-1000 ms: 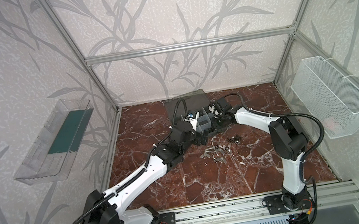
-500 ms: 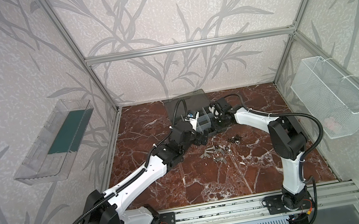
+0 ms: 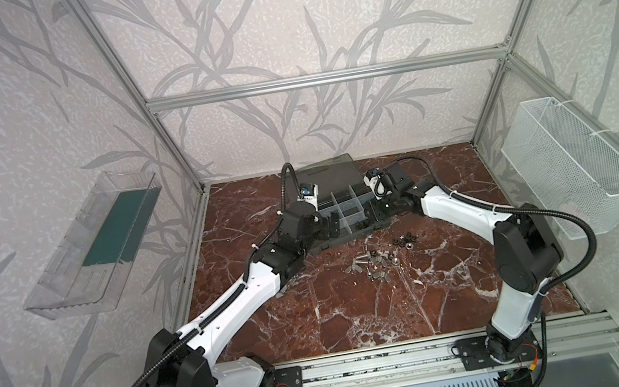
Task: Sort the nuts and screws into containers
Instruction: 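Grasp a silver wing nut with the left gripper while the right gripper draws back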
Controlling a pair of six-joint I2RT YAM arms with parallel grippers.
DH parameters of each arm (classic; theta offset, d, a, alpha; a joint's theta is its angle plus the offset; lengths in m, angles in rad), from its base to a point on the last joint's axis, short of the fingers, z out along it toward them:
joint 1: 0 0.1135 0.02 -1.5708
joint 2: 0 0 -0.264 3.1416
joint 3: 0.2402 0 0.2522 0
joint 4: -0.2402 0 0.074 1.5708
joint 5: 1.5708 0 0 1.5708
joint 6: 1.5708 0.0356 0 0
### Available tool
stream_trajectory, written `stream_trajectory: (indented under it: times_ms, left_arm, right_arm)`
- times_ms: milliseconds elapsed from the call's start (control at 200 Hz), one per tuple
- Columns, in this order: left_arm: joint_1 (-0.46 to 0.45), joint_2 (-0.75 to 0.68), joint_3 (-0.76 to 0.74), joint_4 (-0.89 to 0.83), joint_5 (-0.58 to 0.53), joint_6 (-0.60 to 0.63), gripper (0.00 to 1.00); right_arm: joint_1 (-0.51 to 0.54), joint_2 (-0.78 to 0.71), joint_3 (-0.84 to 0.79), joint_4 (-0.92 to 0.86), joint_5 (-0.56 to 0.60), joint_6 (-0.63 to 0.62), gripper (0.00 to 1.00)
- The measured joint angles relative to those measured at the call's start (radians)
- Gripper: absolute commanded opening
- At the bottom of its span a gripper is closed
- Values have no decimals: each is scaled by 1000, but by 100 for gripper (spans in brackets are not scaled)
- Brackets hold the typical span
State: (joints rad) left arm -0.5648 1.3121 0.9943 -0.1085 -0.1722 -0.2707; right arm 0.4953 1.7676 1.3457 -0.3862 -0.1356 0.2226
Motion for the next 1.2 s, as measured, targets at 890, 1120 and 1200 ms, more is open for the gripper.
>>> stream_trajectory:
  times_ms: [890, 1120, 1200]
  left_arm:
    - [438, 301, 160, -433, -6, -428, 99]
    - [465, 365, 164, -444, 34, -418, 87]
    - [476, 401, 167, -446, 63, -421, 85]
  right_arm:
    - [217, -211, -420, 517, 22, -6, 99]
    - [226, -174, -420, 523, 41, -12, 99]
    - [226, -171, -420, 529, 49, -15, 99]
